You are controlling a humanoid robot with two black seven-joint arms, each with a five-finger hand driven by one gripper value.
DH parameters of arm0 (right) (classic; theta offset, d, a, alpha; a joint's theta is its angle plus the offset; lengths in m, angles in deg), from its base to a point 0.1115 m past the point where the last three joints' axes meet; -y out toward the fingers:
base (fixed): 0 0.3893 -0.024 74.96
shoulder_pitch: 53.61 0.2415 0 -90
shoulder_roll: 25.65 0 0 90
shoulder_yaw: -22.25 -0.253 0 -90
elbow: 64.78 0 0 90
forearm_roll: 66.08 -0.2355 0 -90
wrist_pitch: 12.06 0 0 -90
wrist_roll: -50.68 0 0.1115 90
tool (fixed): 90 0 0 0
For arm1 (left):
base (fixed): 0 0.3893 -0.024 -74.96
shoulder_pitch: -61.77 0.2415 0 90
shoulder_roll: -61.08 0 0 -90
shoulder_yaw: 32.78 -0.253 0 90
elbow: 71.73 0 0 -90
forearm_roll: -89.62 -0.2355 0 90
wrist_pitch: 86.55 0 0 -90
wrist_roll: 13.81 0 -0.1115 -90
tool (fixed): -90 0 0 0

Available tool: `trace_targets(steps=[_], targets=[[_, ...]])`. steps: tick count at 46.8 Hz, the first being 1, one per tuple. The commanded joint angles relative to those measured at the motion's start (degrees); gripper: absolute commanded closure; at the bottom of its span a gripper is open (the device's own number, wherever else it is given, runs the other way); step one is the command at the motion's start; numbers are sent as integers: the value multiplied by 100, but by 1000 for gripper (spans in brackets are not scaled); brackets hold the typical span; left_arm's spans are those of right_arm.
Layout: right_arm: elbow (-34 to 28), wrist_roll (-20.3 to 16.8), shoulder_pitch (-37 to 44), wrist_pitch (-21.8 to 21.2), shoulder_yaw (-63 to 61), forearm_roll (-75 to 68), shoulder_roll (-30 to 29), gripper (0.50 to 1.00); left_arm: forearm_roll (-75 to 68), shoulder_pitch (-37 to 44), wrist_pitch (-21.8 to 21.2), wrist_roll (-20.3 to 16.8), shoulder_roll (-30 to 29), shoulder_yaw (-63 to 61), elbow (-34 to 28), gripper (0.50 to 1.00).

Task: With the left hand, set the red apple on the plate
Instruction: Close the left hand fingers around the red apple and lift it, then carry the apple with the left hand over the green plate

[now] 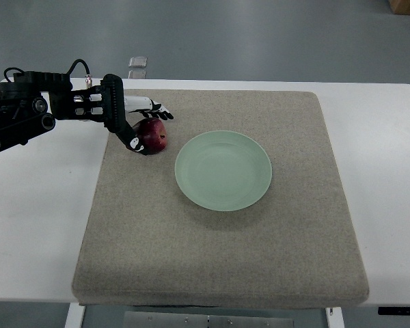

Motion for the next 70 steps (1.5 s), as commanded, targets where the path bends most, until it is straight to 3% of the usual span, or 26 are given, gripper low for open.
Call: trace_targets(steps=[1,4,10,16,47,70], targets=[[0,-1,0,0,-1,-3,0,536,-51,0,0,1,1,0,-60,690],[0,-1,0,0,-1,-3,0,536,-130,0,-8,1,1,0,-69,735],[0,-1,0,0,-1,6,0,536,-192,0,-44,1,1,0,-69,911],[0,-1,0,0,-1,-3,0,536,-192,0,-35,9,45,9,-95,932],[0,-1,0,0,-1,-3,0,536,-104,-88,-35,18,212,554,-86,898],[0,-1,0,0,-1,-3,0,536,-78,-88,27,18,589,730,370,877]])
